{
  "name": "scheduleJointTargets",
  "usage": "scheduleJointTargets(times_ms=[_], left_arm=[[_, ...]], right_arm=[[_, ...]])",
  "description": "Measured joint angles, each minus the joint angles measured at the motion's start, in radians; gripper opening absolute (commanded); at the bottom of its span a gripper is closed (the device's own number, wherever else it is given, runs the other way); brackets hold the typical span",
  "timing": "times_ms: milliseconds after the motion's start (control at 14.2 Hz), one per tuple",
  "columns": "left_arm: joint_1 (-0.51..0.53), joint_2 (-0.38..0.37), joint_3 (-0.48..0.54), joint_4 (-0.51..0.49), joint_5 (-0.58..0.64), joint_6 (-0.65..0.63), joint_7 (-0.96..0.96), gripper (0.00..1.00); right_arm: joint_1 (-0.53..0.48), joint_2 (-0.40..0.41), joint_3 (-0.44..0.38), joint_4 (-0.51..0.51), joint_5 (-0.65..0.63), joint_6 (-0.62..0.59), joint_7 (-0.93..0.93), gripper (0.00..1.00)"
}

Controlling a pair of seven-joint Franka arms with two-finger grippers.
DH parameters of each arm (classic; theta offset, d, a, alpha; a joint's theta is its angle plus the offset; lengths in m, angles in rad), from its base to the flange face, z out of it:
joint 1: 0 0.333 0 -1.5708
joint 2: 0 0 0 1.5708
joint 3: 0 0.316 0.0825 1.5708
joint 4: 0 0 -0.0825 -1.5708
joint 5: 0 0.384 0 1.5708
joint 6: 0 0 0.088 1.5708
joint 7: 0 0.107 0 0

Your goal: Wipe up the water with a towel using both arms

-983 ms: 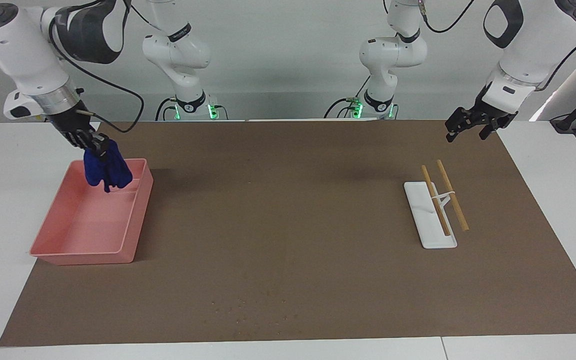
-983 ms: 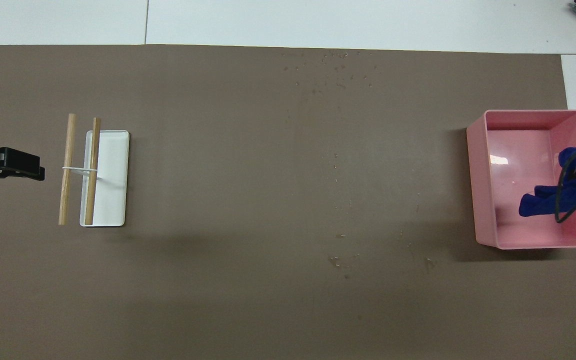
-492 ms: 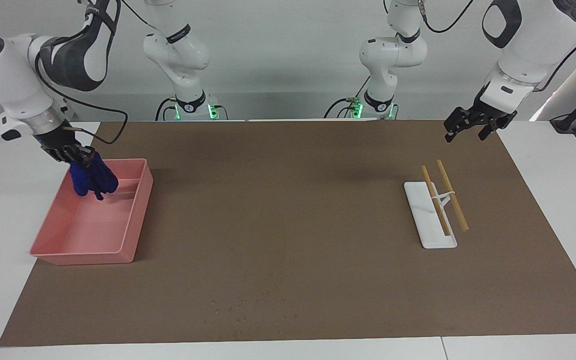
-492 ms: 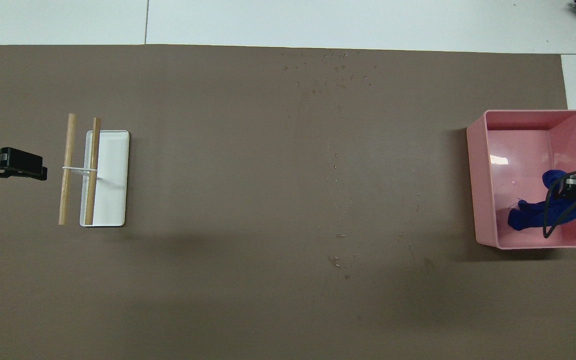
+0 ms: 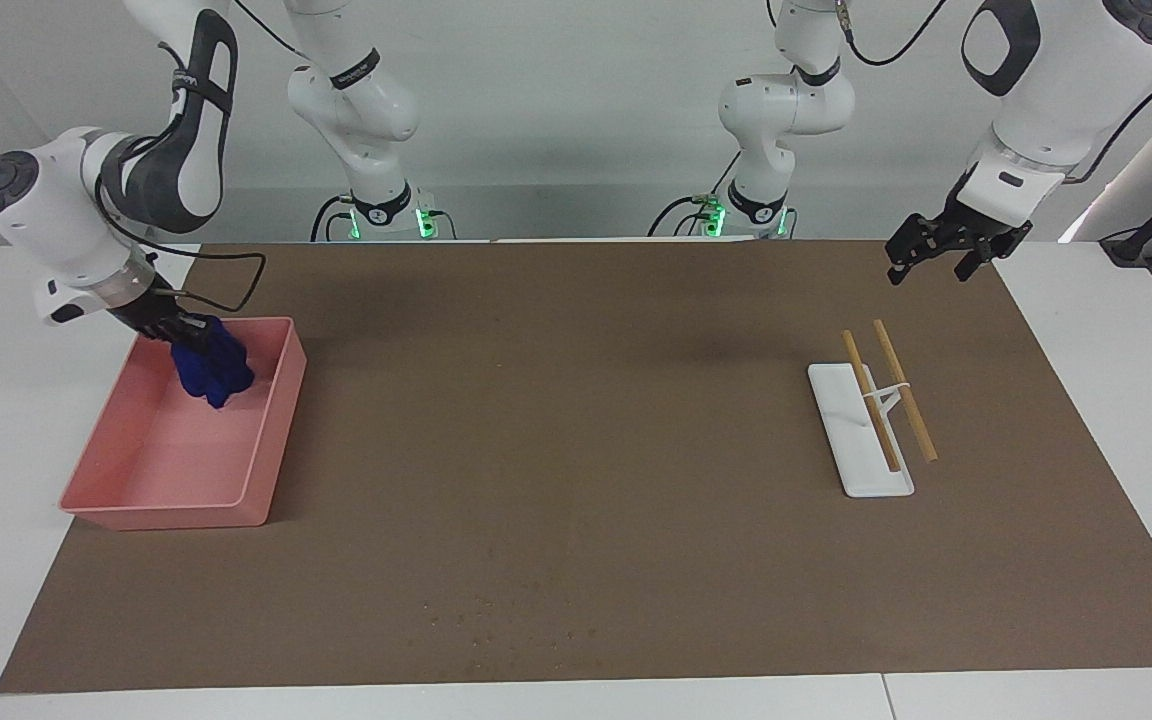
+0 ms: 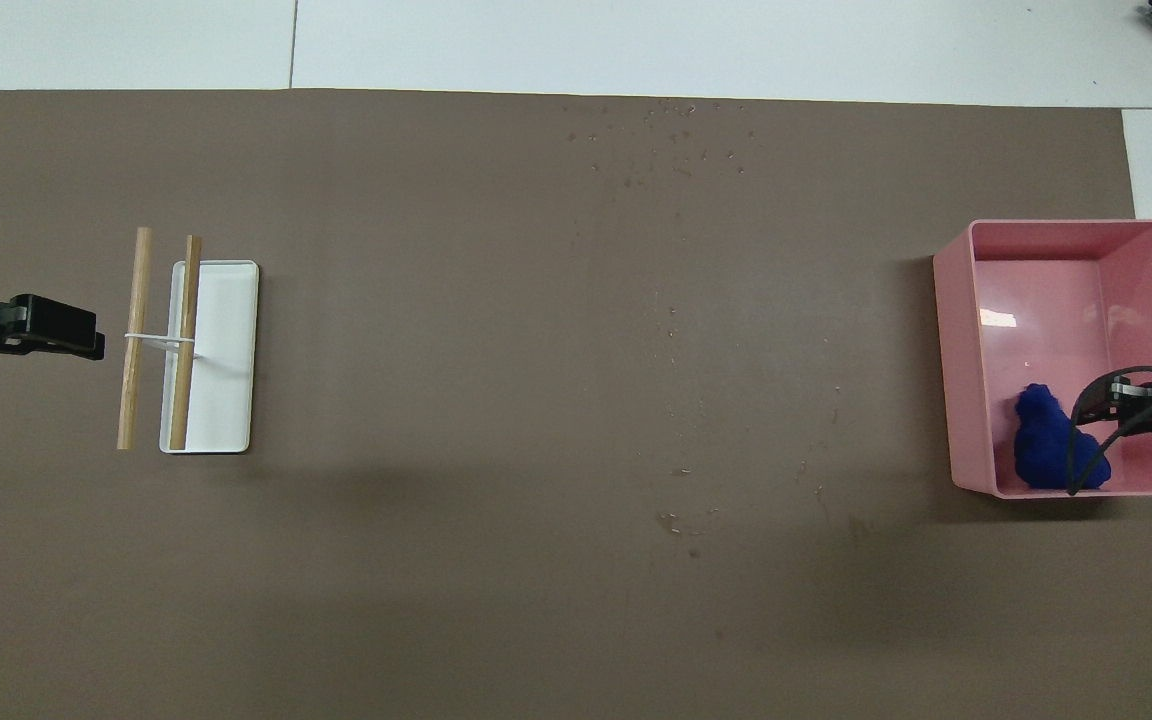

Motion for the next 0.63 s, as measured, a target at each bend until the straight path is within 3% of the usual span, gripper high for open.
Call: scheduleJointTargets(times_ms=[281,632], left_arm=[[-0.001,0.000,0.000,0.000,0.000,0.000,0.000,1.00],[-0.001,0.000,0.000,0.000,0.000,0.001,0.000,1.00]], right_arm=[[0.063,-0.028,0.015,0.063,0.000,-0.011,0.008,1.00],[0.206,-0.049,0.020,0.203,-0.010,-0.180,0.196,1.00]])
